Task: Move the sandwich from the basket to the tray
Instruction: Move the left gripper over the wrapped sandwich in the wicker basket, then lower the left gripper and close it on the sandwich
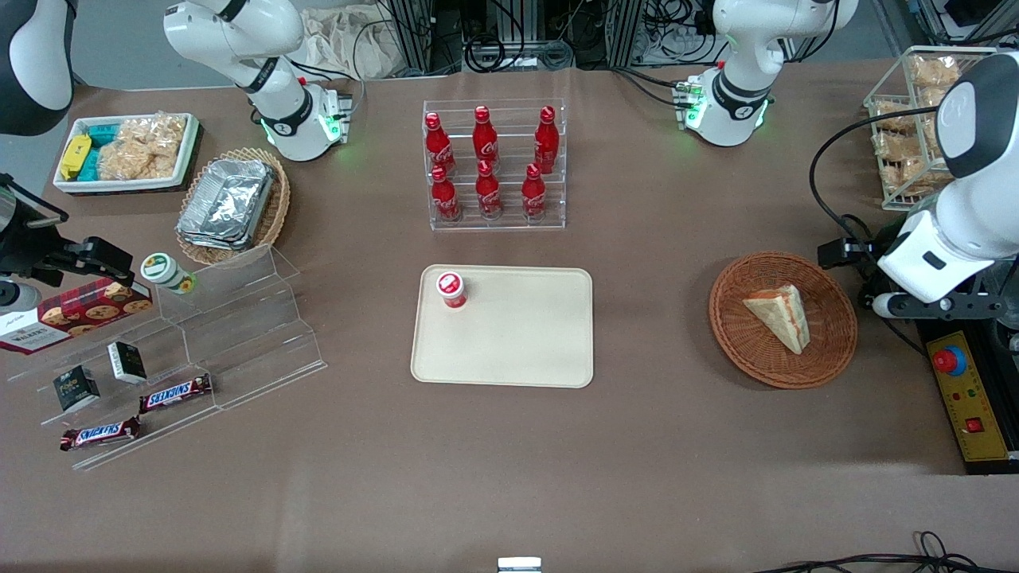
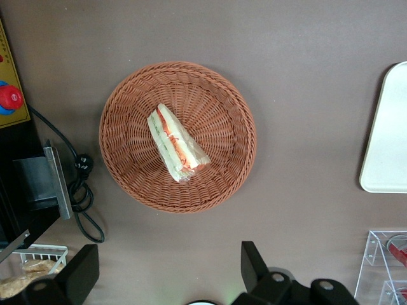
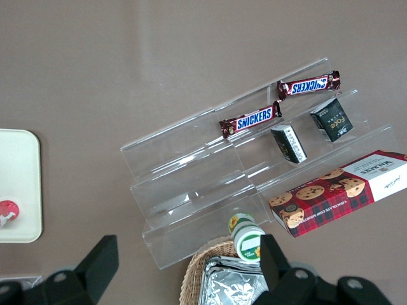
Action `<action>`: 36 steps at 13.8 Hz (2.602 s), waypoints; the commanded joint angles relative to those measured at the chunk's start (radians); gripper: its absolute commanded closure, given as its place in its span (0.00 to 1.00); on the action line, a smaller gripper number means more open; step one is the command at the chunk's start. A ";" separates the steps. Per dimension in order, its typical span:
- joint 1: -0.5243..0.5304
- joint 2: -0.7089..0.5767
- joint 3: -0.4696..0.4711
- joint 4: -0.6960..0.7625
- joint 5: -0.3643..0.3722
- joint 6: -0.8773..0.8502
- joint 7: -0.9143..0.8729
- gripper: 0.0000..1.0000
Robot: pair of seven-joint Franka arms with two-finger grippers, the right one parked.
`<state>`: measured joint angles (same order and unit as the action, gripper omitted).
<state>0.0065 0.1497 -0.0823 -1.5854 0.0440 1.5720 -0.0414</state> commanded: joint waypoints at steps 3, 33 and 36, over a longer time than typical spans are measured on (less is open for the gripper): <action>0.000 0.037 -0.005 0.047 0.016 -0.035 -0.012 0.00; 0.018 0.146 0.053 -0.449 0.027 0.660 -0.792 0.00; 0.018 0.162 0.053 -0.458 0.112 0.651 -0.802 0.00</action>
<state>0.0233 0.2884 -0.0262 -2.0558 0.1006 2.2392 -0.8161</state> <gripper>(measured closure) 0.000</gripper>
